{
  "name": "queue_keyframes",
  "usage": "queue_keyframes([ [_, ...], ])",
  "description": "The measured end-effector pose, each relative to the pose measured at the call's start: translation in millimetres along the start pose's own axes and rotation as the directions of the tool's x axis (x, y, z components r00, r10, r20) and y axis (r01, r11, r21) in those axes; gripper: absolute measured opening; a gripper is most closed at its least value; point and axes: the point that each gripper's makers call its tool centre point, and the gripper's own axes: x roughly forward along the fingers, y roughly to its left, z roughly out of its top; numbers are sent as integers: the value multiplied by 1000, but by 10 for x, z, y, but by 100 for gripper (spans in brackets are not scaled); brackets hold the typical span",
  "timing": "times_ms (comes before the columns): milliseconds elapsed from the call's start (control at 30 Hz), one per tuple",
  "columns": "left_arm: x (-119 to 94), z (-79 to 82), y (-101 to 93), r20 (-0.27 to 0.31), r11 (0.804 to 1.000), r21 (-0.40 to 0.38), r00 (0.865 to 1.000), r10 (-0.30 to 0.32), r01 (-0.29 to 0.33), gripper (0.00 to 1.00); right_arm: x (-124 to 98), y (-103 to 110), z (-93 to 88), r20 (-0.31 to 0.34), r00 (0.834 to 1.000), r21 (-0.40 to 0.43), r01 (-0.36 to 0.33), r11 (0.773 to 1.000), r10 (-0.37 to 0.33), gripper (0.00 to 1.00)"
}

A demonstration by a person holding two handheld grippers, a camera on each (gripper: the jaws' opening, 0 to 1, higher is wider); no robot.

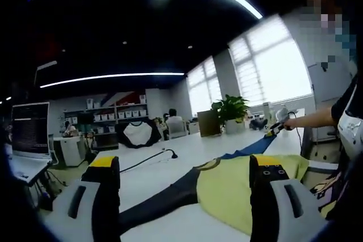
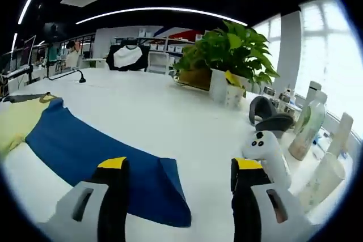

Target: Fold the garment on the visible template until the final outline fits inside the template.

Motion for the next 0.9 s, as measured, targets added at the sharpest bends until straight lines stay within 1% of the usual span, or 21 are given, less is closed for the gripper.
queue_keyframes([
  [67,-3,0,7,0,1000,1,1000,1,-1,100,39,-3,-18,-3,1000,3,-3,1000,3,66],
  [100,-2,-4,10,1,1000,1,1000,1,-1,100,72,19,-29,-1,1000,-4,-19,1000,19,63],
  [200,4,-26,23,-1,1000,-8,1000,5,-5,100,129,-6,-78,-32,999,27,-14,1000,15,54],
  [233,8,-37,26,-2,1000,-11,1000,4,-4,100,142,26,-100,-39,998,57,-37,998,39,47],
  [267,11,-46,29,-6,1000,-14,1000,4,-5,100,153,15,-103,-40,998,66,-37,997,40,41],
  [300,14,-52,34,-8,1000,-16,1000,4,-4,100,153,-3,-105,-41,999,56,-25,998,27,35],
  [333,14,-52,37,-8,1000,-16,1000,4,-4,100,153,-16,-113,-46,999,42,-17,999,19,27],
  [367,12,-48,45,-5,1000,-18,1000,4,-4,100,157,-15,-127,-52,998,46,-17,999,19,21],
  [400,12,-49,50,-4,1000,-19,1000,3,-3,100,158,8,-145,-58,998,58,-23,998,27,18],
  [467,15,-62,60,-5,1000,-24,1000,2,-3,100,172,60,-188,-73,996,79,-45,996,51,16],
  [500,16,-71,60,-6,1000,-27,1000,3,-3,100,172,61,-173,-66,997,84,-43,996,48,12],
  [567,14,-92,65,-9,999,-32,1000,3,-3,100,173,66,-175,-69,997,65,-34,997,39,0],
  [633,11,-112,69,-15,999,-35,1000,3,-4,100,178,58,-172,-68,997,72,-28,997,33,0],
  [667,11,-121,70,-17,999,-37,1000,4,-4,100,174,68,-177,-71,997,99,-26,995,33,0],
  [700,13,-126,64,-18,999,-37,1000,3,-4,100,171,45,-177,-72,997,117,-6,993,15,0],
  [733,16,-135,60,-20,999,-38,1000,3,-4,100,167,50,-178,-76,997,140,-7,990,18,0],
  [767,18,-139,59,-20,999,-38,1000,3,-4,100,166,51,-151,-61,998,152,-8,988,18,0],
  [800,22,-147,59,-22,999,-39,1000,3,-4,100,148,63,-67,-22,999,157,-20,987,24,0],
  [833,25,-152,58,-24,999,-40,1000,2,-3,100,147,61,-60,-22,1000,180,-15,983,19,0],
  [867,27,-161,60,-27,999,-43,1000,3,-5,100,128,53,-48,-30,1000,247,4,969,4,0],
  [900,28,-167,56,-29,999,-45,1000,4,-5,100,122,59,-17,-20,1000,268,-2,963,8,0],
])
